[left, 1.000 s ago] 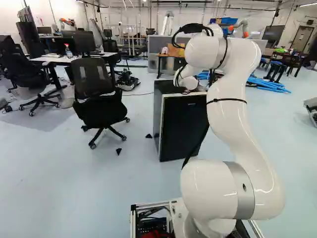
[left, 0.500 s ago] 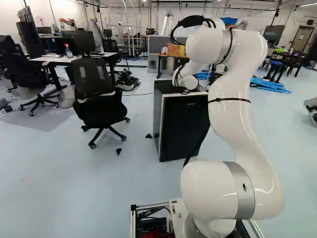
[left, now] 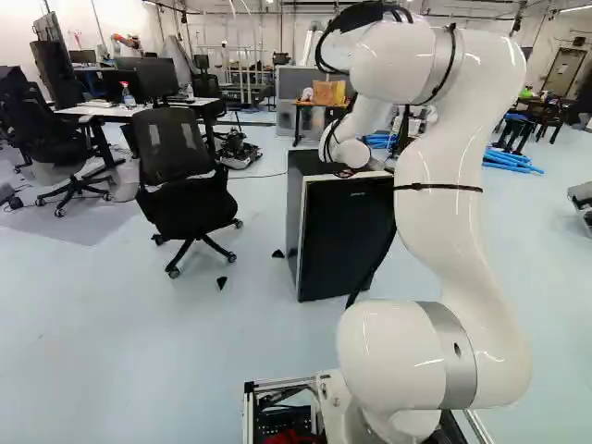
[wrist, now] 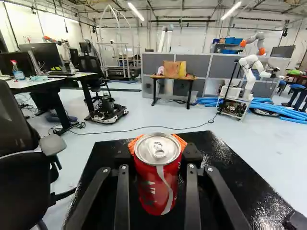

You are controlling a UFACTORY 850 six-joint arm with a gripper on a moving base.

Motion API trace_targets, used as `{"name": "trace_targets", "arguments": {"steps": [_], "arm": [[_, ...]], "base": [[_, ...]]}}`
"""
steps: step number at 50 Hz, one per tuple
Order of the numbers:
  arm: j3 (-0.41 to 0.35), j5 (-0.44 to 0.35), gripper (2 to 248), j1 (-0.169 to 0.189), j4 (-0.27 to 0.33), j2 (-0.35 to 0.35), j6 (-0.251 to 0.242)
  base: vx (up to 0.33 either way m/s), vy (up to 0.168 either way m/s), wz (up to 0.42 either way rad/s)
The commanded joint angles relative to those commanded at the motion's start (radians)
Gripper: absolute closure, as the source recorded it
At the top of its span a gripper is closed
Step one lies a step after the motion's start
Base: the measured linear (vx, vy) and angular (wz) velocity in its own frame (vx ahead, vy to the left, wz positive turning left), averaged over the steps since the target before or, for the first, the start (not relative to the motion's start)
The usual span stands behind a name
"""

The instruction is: Grab a drink from the fridge

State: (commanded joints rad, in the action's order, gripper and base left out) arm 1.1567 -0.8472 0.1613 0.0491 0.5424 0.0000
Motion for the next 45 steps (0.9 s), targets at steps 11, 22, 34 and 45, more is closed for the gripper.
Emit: {"name": "trace_targets", "arguments": {"steps": [11, 22, 34, 45], "arm": [[-0.104, -0.002, 152, -0.016, -0.005, -0.08, 0.0], [-0.221, -0.005, 152, -0.033, -0.01, -0.17, 0.0], [-0.364, -0.009, 152, -0.055, -0.017, -0.28, 0.0], [-0.496, -0.012, 152, -0.075, -0.023, -0.381, 0.0]], "base": [[0.0, 0.0, 0.0], [0.0, 0.0, 0.0], [0.0, 0.0, 0.0], [0.0, 0.0, 0.0]]}}
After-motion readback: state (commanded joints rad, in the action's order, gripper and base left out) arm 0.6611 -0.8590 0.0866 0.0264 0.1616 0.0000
